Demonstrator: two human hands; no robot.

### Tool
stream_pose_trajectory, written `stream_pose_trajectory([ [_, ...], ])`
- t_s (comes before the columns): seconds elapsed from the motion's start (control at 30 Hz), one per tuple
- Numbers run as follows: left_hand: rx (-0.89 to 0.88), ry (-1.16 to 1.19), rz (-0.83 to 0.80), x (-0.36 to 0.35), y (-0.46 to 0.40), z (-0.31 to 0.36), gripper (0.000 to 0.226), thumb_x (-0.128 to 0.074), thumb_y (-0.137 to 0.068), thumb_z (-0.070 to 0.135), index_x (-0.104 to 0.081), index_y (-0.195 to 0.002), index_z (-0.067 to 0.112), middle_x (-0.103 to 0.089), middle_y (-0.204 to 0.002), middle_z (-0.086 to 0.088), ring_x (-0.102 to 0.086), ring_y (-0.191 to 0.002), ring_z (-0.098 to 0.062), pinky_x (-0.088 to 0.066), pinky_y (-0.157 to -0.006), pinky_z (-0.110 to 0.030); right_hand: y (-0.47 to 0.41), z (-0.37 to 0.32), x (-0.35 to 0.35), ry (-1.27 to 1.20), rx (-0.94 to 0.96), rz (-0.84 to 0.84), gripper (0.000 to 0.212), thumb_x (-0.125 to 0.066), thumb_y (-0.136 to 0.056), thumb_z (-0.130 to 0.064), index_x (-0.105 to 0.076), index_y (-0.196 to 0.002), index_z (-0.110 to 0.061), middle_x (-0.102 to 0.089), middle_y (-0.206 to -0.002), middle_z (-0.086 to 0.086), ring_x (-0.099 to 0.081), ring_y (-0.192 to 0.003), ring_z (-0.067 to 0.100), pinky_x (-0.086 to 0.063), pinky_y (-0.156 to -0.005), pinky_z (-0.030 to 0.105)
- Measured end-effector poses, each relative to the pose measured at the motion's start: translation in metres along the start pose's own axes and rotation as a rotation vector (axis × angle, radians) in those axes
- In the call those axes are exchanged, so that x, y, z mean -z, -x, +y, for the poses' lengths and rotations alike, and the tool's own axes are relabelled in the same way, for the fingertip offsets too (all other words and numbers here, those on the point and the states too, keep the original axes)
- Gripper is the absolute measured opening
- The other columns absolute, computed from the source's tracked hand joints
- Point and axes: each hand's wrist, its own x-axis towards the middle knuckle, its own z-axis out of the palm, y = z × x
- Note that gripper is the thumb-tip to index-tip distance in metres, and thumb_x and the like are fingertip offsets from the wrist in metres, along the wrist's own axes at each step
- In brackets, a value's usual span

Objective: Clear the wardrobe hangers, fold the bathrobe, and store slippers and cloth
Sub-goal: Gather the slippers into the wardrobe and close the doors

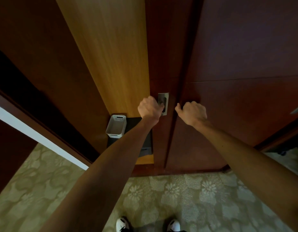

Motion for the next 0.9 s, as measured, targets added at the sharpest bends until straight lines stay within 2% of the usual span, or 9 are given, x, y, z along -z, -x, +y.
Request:
stream_pose_trajectory([
  [0.17,-0.028,-0.021,-0.001,-0.003,0.008,0.017,0.041,-0.069,-0.086,0.054,-0.066,-0.088,0.014,-0.065,-0.076,-0.001,-0.065,-0.067,-0.016,-0.054,-0.057,-0.029,0.000,0.011,0.004,0.012,0.052,-0.001,0.069,-0.030,-0.103,-0.053,-0.054,-0.050,-0.015,-0.053,-0.051,0.001,-0.051,-0.047,0.018,-0.036,-0.048,0.027],
  [0.27,-0.038,-0.031,-0.018,-0.002,0.010,0.025,0.046,-0.069,-0.085,0.059,-0.067,-0.089,0.013,-0.066,-0.078,-0.001,-0.065,-0.069,-0.017,-0.054,-0.059,-0.030,0.001,0.007,0.004,0.012,0.055,-0.008,0.066,-0.029,-0.102,-0.052,-0.051,-0.052,-0.016,-0.050,-0.055,0.001,-0.050,-0.053,0.021,-0.040,-0.053,0.030],
  [0.4,-0.051,-0.089,-0.045,0.002,0.009,0.032,0.050,-0.067,-0.082,0.066,-0.066,-0.082,0.015,-0.063,-0.074,0.000,-0.063,-0.068,-0.017,-0.049,-0.058,-0.030,0.001,0.010,0.007,-0.005,0.052,-0.012,0.064,-0.029,-0.103,-0.052,-0.048,-0.053,-0.017,-0.046,-0.054,0.000,-0.044,-0.050,0.018,-0.037,-0.054,0.030],
  [0.53,-0.049,-0.111,-0.045,0.002,0.012,0.031,0.054,-0.063,-0.083,0.069,-0.064,-0.077,0.015,-0.060,-0.069,0.001,-0.061,-0.064,-0.016,-0.054,-0.060,-0.031,0.002,0.013,0.005,-0.036,0.033,-0.022,0.066,-0.029,-0.102,-0.052,-0.050,-0.051,-0.016,-0.051,-0.055,0.002,-0.055,-0.055,0.022,-0.048,-0.057,0.032],
  [0.6,-0.049,-0.103,-0.066,0.000,0.012,0.026,0.055,-0.060,-0.085,0.069,-0.064,-0.075,0.015,-0.061,-0.068,0.000,-0.062,-0.064,-0.018,-0.056,-0.062,-0.032,0.003,0.011,0.002,-0.055,0.019,-0.015,0.067,-0.029,-0.102,-0.052,-0.050,-0.051,-0.016,-0.052,-0.055,0.002,-0.056,-0.055,0.023,-0.047,-0.055,0.032],
  [0.77,-0.140,-0.081,-0.263,-0.028,0.017,0.009,0.047,-0.057,-0.090,0.059,-0.067,-0.082,0.013,-0.066,-0.076,-0.003,-0.066,-0.072,-0.024,-0.055,-0.063,-0.033,0.013,0.011,-0.013,-0.185,-0.115,-0.031,0.074,-0.024,-0.101,-0.060,-0.064,-0.058,-0.016,-0.061,-0.061,0.001,-0.058,-0.060,0.022,-0.045,-0.058,0.033],
  [0.83,-0.170,-0.069,-0.325,-0.043,0.020,0.002,0.045,-0.055,-0.090,0.057,-0.070,-0.078,0.016,-0.068,-0.076,-0.002,-0.067,-0.073,-0.023,-0.054,-0.061,-0.032,0.025,0.013,-0.020,-0.208,-0.173,-0.050,0.073,-0.026,-0.102,-0.060,-0.069,-0.066,-0.013,-0.060,-0.066,0.004,-0.055,-0.065,0.024,-0.040,-0.061,0.032],
  [0.9,-0.215,-0.072,-0.426,-0.066,0.024,-0.004,0.047,-0.053,-0.088,0.057,-0.069,-0.070,0.017,-0.070,-0.073,0.000,-0.070,-0.071,-0.022,-0.057,-0.062,-0.032,0.042,0.019,-0.031,-0.230,-0.285,-0.092,0.070,-0.028,-0.101,-0.059,-0.073,-0.076,-0.011,-0.065,-0.076,0.011,-0.061,-0.076,0.030,-0.042,-0.065,0.034],
])
